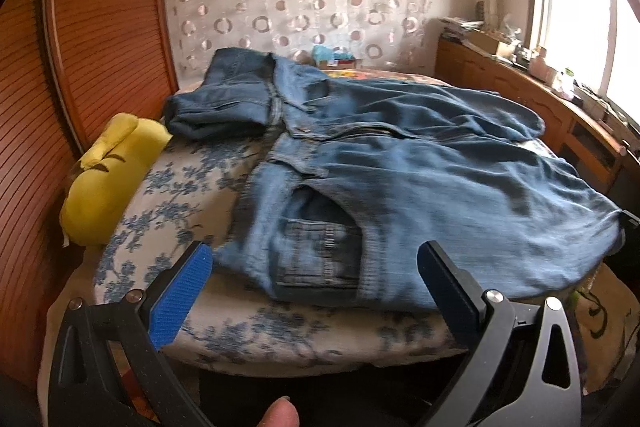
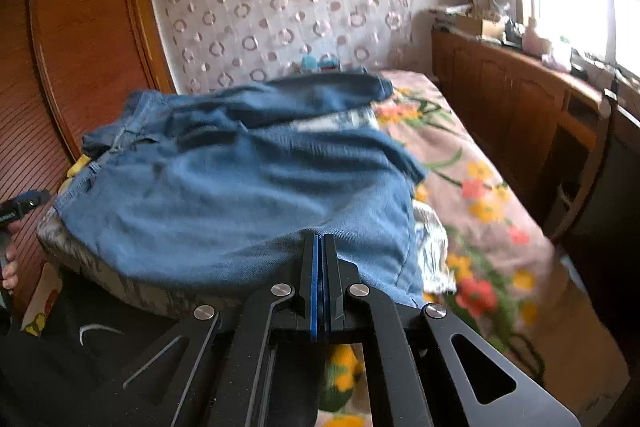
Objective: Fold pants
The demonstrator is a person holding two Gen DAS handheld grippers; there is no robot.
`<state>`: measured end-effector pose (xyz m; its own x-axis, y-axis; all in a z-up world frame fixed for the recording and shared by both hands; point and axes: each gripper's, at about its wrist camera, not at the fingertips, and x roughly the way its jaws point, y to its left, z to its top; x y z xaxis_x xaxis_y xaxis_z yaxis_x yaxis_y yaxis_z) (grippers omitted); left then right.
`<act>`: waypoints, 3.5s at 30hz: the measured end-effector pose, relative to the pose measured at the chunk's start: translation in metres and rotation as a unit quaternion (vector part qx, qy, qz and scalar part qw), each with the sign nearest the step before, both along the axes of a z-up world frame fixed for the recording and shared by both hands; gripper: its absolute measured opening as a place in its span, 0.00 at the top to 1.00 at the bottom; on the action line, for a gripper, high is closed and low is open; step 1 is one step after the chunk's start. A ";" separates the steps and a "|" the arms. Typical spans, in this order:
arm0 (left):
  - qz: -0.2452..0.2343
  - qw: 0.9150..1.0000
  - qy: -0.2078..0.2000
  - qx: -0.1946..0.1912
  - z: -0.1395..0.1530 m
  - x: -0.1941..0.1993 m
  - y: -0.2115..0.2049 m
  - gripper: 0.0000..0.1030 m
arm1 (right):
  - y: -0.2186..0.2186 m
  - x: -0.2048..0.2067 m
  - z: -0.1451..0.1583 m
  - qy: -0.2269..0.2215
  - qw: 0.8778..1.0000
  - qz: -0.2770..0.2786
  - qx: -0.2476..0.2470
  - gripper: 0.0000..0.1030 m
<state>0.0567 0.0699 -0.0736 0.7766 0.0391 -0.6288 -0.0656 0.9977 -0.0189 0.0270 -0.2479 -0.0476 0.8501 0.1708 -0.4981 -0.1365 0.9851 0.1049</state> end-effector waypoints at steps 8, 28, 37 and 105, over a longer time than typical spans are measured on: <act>0.022 0.999 0.013 -0.030 -0.018 0.011 0.041 0.00 | 0.014 0.020 0.015 -0.023 0.999 0.016 -0.036 0.99; 0.011 0.996 0.065 -0.062 -0.042 0.039 0.061 0.66 | 0.039 0.091 0.031 -0.021 0.997 0.028 -0.067 0.99; -0.014 0.997 0.037 -0.060 0.001 0.048 0.053 0.85 | 0.051 0.129 0.044 -0.020 0.996 0.048 -0.068 0.99; -0.041 0.995 0.059 -0.074 0.013 0.127 0.053 0.86 | 0.025 0.255 0.011 0.095 0.995 0.037 -0.014 0.88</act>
